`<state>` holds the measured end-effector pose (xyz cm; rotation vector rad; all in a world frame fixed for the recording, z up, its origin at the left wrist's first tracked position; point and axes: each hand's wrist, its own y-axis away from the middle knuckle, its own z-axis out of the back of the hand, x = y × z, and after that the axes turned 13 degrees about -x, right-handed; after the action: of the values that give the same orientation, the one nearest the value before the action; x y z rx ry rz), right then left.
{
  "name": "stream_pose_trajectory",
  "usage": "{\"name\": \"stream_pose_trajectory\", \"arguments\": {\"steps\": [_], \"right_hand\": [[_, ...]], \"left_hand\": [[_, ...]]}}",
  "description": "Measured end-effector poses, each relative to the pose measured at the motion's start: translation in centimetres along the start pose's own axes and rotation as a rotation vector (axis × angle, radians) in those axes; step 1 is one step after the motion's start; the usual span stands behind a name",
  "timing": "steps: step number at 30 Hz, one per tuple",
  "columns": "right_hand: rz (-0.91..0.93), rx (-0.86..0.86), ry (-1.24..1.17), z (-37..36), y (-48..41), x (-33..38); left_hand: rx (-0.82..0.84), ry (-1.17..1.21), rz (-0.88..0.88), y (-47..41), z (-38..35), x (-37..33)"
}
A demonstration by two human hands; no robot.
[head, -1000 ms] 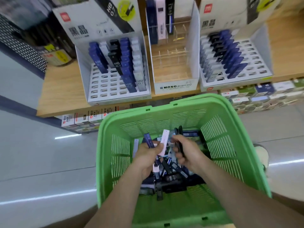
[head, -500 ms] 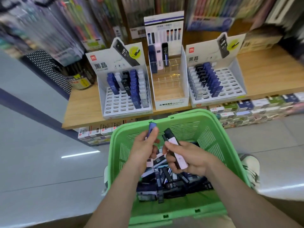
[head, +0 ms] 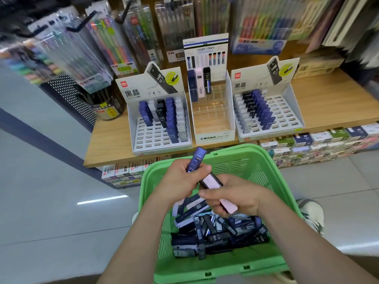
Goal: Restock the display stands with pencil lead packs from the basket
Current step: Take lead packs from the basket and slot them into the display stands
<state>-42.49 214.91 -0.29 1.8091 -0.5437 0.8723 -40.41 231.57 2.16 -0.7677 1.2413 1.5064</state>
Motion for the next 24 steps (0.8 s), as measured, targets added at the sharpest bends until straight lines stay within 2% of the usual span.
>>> {"name": "stream_pose_trajectory", "arguments": {"steps": [2,4,7,11,14,19,24], "right_hand": [[0.046,-0.066,-0.043,-0.5,-0.4,0.2],[0.092,-0.15,-0.125,-1.1,-0.8,0.4],[0.113,-0.278,-0.17,-2.1,-1.1,0.1],[0.166,-0.34,-0.217,-3.3,-1.3,-0.7],[0.119,-0.377,-0.293,-3.4,-1.4,-1.0],[0.111,-0.275,-0.505,-3.0,-1.3,0.0],[0.102,-0.224,-0.678,-2.5,-1.5,1.2]], "left_hand": [[-0.138,0.14,0.027,0.1,-0.5,-0.4],[-0.279,0.437,0.164,0.0,-1.1,-0.7],[-0.37,0.705,0.284,0.0,-1.8,-0.9],[-0.352,0.632,0.27,0.5,-2.9,-0.7],[-0.329,0.589,0.209,0.6,-3.1,-0.5],[-0.267,0.316,0.073,0.3,-2.5,-0.8],[-0.174,0.515,0.09,-0.7,-1.3,-2.0]]}}
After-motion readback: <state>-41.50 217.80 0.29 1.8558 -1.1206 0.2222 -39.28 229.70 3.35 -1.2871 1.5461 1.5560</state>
